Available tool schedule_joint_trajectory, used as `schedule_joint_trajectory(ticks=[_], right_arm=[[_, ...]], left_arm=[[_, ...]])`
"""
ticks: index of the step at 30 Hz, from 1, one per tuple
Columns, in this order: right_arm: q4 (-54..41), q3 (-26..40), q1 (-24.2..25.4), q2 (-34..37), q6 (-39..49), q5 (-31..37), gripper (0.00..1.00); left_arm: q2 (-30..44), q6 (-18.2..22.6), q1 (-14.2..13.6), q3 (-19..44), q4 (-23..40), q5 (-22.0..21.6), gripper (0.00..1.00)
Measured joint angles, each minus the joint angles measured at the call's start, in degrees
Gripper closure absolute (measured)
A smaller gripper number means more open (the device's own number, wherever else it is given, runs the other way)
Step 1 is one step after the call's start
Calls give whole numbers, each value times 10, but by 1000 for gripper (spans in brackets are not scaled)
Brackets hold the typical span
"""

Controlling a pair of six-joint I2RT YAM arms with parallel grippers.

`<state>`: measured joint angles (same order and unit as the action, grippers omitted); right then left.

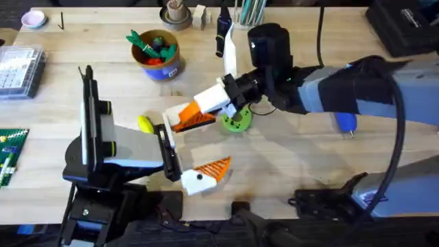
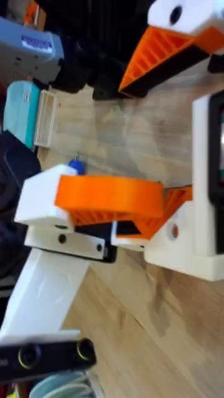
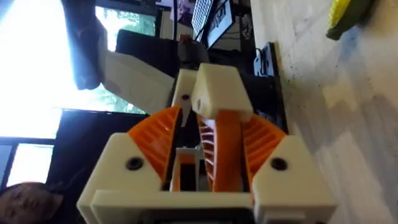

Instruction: Pick up the gripper from the table and insert it into the empty holder that is missing its gripper. Then pick up a screw, insert it into the mounting hole, and use the screwdriver to tighten it. Finally, clean up the table by picking up the vegetable and placing it into the bucket.

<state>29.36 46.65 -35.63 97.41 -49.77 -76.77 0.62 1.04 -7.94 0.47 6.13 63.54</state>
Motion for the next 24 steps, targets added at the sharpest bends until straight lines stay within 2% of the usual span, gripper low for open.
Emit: schedule_joint_trajectory(ticks=[6, 14, 24], right_arm=[[-45, 0, -1, 0, 29, 0, 452], [-57, 0, 10, 0, 46, -2, 432], [-62, 0, 21, 0, 60, -33, 328]], left_arm=[[0, 0, -7, 0, 3, 18, 7], [0, 0, -7, 0, 3, 24, 7], [0, 0, -7, 0, 3, 17, 8]])
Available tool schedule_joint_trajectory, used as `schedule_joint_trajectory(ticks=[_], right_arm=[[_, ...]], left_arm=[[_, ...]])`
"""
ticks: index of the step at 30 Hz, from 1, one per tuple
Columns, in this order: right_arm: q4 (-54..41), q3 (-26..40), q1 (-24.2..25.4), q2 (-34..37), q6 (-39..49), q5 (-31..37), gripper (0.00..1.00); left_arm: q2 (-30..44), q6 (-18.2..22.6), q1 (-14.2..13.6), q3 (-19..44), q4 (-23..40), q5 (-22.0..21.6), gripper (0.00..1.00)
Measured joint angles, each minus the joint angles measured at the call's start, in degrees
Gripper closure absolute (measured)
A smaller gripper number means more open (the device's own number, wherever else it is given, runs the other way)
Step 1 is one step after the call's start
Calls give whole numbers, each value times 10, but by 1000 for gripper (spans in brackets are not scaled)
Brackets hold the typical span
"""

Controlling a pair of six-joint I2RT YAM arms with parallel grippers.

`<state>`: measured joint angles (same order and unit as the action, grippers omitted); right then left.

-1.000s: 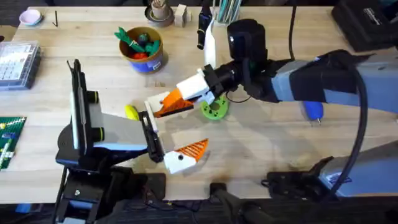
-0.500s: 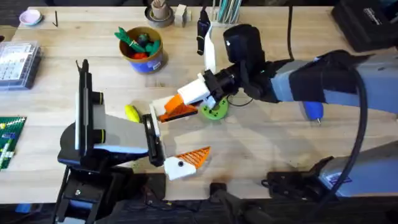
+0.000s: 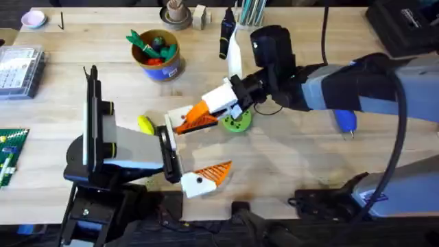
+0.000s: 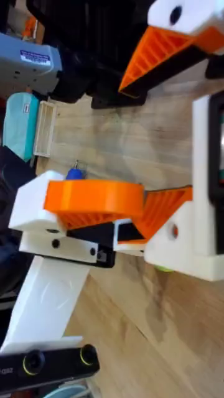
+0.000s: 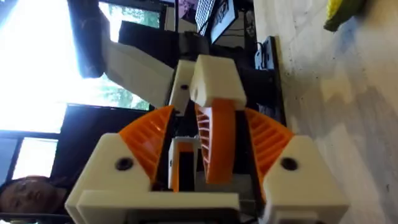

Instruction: Pick up the gripper from the table and insert it into the empty holder that is missing its gripper. Then pick up a screw, insert it into the mounting hole, and use the screwdriver to tighten it. Finally, clean up the table by picking up the vegetable and placing it into the bucket.

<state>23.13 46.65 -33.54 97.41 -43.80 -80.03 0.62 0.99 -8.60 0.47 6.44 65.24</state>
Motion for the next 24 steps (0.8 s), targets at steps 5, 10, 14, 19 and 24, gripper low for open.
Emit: schedule_joint_trajectory(ticks=[5, 10, 14, 19, 24], right_arm=[[0, 0, 12, 0, 2, -4, 322], [-1, 0, 24, 0, 2, -4, 322], [-3, 0, 33, 0, 2, -4, 323], [-11, 0, 37, 0, 4, -4, 376], [-12, 0, 37, 0, 6, -5, 536]], left_arm=[[0, 0, 0, 0, -2, -13, 8], [0, 0, 0, 0, -5, -36, 8], [0, 0, 0, 0, -8, -55, 8], [0, 0, 0, 0, -10, -68, 8], [0, -1, 0, 0, -11, -75, 8]])
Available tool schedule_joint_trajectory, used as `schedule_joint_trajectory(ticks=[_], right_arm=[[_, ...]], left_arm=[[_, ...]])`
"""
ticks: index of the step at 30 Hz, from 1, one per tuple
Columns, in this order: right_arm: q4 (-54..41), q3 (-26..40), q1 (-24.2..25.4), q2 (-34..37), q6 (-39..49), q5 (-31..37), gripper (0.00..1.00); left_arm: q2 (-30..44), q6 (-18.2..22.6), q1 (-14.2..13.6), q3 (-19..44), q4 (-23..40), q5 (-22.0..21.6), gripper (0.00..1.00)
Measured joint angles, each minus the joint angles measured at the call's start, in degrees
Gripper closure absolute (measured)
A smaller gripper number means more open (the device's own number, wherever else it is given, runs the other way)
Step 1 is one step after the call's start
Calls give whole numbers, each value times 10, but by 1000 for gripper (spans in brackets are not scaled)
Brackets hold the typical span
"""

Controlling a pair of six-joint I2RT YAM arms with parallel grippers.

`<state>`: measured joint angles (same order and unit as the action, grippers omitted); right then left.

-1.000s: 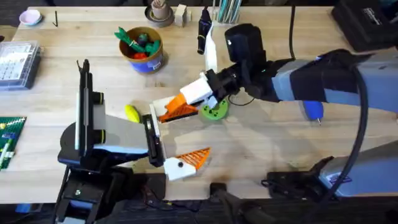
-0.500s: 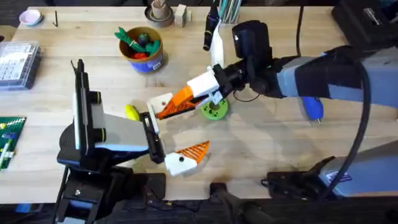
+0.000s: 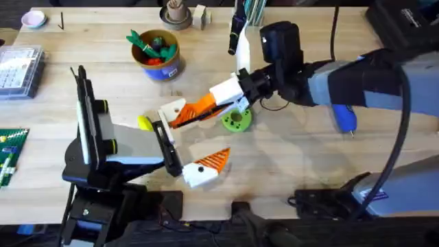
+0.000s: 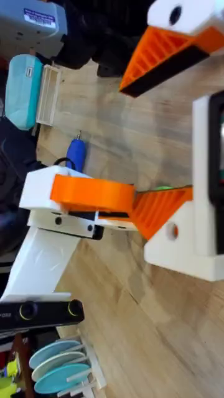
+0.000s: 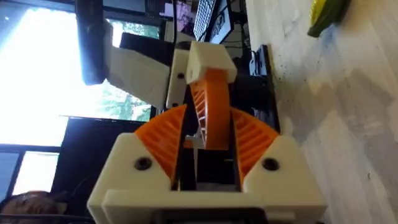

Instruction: Pick up the gripper from the table and insert it into the empty holder that is missing its gripper. Then pick up a screw, insert it into the mounting hole, and use the screwdriver to tighten it. Finally, clean up the table by picking up the vegetable and placing it into the bucket.

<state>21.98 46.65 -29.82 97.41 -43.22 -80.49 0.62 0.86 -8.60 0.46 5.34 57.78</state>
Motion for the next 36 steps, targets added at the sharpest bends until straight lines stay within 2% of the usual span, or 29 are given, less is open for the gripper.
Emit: schedule_joint_trajectory(ticks=[3, 6, 7, 8, 9, 29, 36], right_arm=[[0, 0, 0, 0, 0, 0, 595], [-1, 0, 0, 0, 0, 0, 808], [-1, 0, 1, 0, 0, -1, 917], [-2, 0, 1, 0, 0, -2, 973], [-2, 0, 1, 0, 0, -2, 987], [1, 0, -9, 0, -14, 37, 994], [39, 0, -12, 0, -45, 56, 994]], left_arm=[[0, 0, 0, 0, 0, -2, 9], [0, 0, 0, 0, 0, -3, 8], [0, 0, 0, 0, 0, -4, 8], [0, 0, 0, 0, 0, -4, 7], [0, 0, -1, 0, 0, -4, 7], [0, -6, 5, 0, 2, 2, 7], [0, -7, 10, 0, 2, 8, 8]])
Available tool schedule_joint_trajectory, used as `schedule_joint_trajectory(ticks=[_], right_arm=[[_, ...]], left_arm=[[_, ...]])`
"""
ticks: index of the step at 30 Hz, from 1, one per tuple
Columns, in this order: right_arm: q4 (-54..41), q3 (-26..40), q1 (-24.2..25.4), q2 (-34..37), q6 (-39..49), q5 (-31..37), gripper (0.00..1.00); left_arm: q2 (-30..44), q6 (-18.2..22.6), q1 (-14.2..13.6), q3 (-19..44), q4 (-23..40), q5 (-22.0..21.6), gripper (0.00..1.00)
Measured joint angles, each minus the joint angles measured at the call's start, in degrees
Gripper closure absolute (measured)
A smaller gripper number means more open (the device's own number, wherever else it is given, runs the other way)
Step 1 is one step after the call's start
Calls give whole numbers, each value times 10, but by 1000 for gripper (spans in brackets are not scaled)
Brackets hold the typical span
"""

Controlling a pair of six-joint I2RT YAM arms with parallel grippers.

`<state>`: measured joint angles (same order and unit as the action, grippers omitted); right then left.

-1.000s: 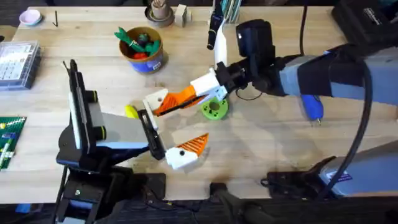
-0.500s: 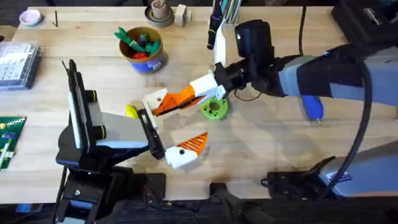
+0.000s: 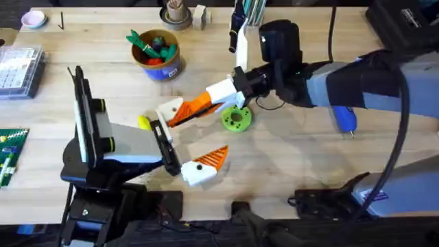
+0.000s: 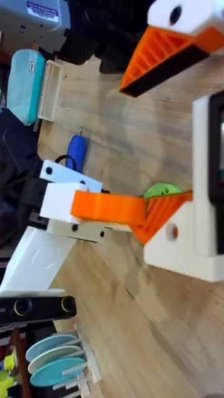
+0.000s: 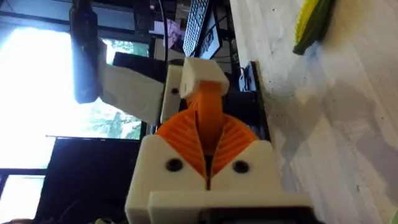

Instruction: Pick up the gripper from the table and insert it into the empty holder that is missing its gripper. Then pick up a screw, insert it into the mounting hole, and use the screwdriver to tighten it. Finally, clean up the table by picking up the vegetable and placing it into the bucket.

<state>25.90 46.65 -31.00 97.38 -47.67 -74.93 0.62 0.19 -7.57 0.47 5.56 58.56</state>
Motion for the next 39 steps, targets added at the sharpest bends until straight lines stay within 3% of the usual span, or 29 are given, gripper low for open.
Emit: schedule_joint_trajectory(ticks=[18, 25, 31, 39], right_arm=[[53, 0, -28, 0, -54, 91, 994], [53, 0, -28, 0, -53, 88, 990], [49, 0, -14, 0, -50, 48, 818], [51, 0, 3, 0, -46, -18, 203]], left_arm=[[0, -9, 10, 0, -2, -30, 7], [0, -13, 11, 0, -2, -31, 8], [0, -6, 8, 0, -3, -27, 8], [0, -4, -10, 0, 1, 7, 8]])
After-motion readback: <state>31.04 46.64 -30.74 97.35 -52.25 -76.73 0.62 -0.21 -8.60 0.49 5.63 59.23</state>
